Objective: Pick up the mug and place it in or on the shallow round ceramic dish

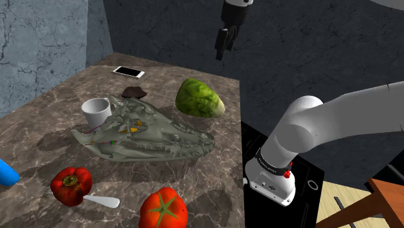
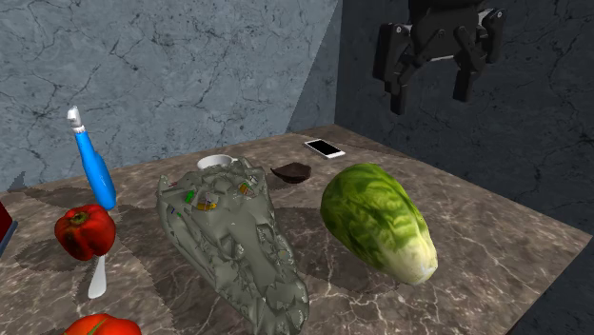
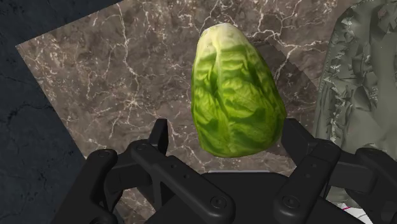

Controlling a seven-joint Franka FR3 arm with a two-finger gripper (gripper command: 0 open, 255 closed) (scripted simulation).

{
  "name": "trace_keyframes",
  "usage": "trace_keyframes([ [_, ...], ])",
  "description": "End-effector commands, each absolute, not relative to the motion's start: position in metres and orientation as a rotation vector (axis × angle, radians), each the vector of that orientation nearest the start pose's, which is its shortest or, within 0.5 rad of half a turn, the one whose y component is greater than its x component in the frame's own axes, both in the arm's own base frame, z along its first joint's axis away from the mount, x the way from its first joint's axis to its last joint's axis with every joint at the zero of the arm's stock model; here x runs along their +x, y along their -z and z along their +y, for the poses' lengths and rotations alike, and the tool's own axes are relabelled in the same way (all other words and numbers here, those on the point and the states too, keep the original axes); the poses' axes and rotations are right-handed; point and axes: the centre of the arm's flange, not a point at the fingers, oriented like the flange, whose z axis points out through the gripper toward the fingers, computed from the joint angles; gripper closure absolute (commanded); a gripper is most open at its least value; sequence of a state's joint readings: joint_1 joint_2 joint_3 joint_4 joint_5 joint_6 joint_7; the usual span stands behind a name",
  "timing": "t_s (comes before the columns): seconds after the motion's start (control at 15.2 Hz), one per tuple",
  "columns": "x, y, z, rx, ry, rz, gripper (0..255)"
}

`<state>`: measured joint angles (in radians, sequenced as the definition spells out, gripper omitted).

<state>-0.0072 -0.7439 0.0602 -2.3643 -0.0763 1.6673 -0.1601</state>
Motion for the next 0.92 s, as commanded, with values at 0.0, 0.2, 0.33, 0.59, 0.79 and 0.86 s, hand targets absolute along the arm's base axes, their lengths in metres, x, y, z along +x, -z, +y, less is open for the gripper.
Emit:
trace_keyframes([
  [0.0,0.327,-0.582,0.015,-3.244,0.063,-0.332,0],
  [0.2,0.348,-0.567,0.045,-3.239,0.059,-0.342,0],
  [0.33,0.361,-0.557,0.065,-3.236,0.056,-0.349,0],
  [0.59,0.388,-0.538,0.106,-3.229,0.05,-0.362,0],
  [0.79,0.408,-0.523,0.136,-3.224,0.046,-0.372,0],
  [0.86,0.414,-0.518,0.147,-3.223,0.044,-0.375,0],
])
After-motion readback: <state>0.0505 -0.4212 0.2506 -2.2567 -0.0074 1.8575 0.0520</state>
